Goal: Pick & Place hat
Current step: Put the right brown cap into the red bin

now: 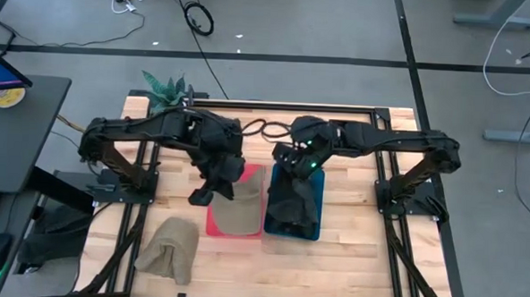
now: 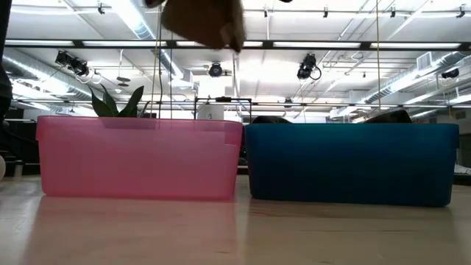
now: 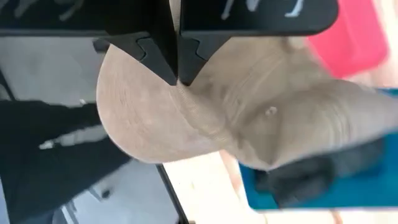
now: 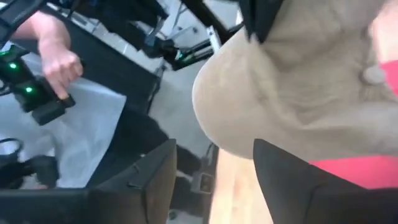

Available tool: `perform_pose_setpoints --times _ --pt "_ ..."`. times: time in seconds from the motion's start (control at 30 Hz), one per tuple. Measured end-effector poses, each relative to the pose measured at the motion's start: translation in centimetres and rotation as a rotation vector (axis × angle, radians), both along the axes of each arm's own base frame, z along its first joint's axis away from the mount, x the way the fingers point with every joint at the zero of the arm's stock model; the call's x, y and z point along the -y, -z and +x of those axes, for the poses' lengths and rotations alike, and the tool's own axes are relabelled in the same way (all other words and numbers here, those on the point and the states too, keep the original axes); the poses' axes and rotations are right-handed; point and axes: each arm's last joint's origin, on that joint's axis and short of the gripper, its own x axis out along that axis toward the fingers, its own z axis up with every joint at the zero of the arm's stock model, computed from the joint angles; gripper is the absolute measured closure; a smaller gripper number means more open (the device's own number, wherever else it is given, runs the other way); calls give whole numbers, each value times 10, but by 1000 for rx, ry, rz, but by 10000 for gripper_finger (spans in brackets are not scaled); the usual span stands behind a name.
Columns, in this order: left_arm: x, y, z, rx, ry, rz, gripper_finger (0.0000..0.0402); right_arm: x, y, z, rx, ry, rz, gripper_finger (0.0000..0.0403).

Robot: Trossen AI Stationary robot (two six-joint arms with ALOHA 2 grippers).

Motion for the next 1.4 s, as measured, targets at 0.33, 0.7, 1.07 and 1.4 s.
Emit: perform_pose_setpoints --times 0.33,0.7,1.07,1.4 --pt "-8 9 -15 80 -92 11 401 20 -39 -42 189 159 -231 191" --pt "-12 73 -33 217 -128 -2 401 45 -50 -57 259 266 -360 223" --pt "-11 136 -36 196 -77 64 401 64 -49 -60 273 276 -472 247" --pt "-8 164 -46 138 28 70 401 77 -49 -62 261 326 -467 262"
